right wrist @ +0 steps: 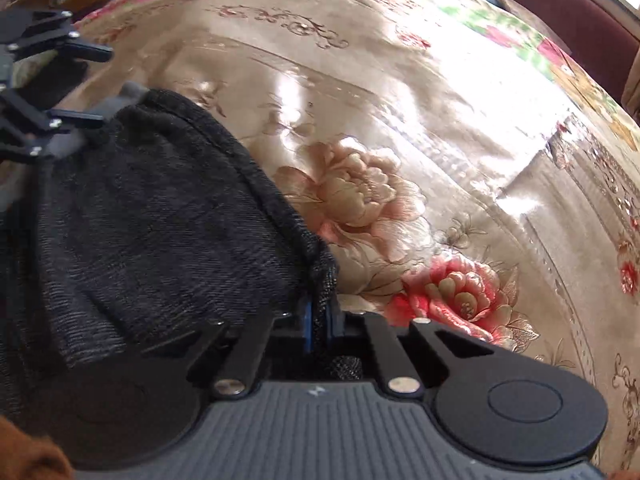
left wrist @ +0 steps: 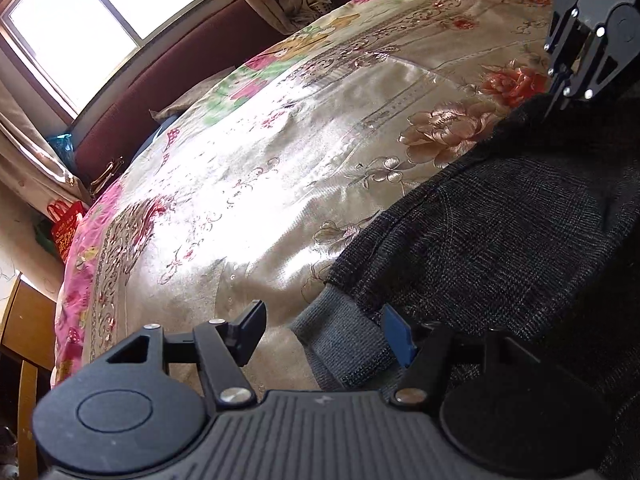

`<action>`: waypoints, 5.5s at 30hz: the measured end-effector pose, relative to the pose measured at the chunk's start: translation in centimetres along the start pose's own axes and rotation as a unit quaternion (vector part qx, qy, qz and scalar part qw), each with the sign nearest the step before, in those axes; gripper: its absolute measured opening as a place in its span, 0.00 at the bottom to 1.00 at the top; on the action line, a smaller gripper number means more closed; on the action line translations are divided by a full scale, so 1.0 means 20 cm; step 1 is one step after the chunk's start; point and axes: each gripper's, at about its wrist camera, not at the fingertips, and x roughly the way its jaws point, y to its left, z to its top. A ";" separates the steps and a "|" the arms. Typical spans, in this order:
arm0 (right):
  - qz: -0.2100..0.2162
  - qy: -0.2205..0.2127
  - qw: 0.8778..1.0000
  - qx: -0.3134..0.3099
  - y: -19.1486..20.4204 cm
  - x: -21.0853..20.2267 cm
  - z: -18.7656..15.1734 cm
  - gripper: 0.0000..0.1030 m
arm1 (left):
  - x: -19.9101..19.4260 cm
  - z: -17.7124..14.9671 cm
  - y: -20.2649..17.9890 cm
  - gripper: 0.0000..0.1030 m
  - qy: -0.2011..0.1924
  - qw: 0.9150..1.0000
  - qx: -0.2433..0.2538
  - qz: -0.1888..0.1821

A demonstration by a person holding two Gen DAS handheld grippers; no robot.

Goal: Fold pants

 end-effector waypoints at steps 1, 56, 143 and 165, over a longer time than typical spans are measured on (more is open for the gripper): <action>0.009 -0.013 1.000 -0.007 0.05 -0.09 -0.01 0.06 | -0.02 0.01 -0.01 0.76 -0.004 1.000 0.003 -0.002; -0.090 -0.018 0.978 -0.188 0.80 -0.45 -0.37 0.05 | -0.38 -0.28 -0.32 0.29 -0.002 0.974 0.166 0.153; -0.150 -0.137 0.842 0.499 -0.61 -0.69 -1.01 0.02 | -0.83 0.16 -1.61 0.34 -0.092 0.994 0.044 -0.034; -0.254 -0.203 0.791 0.518 -0.15 -1.12 -2.03 0.35 | -0.89 0.17 -1.93 0.34 -0.078 0.981 0.179 -0.023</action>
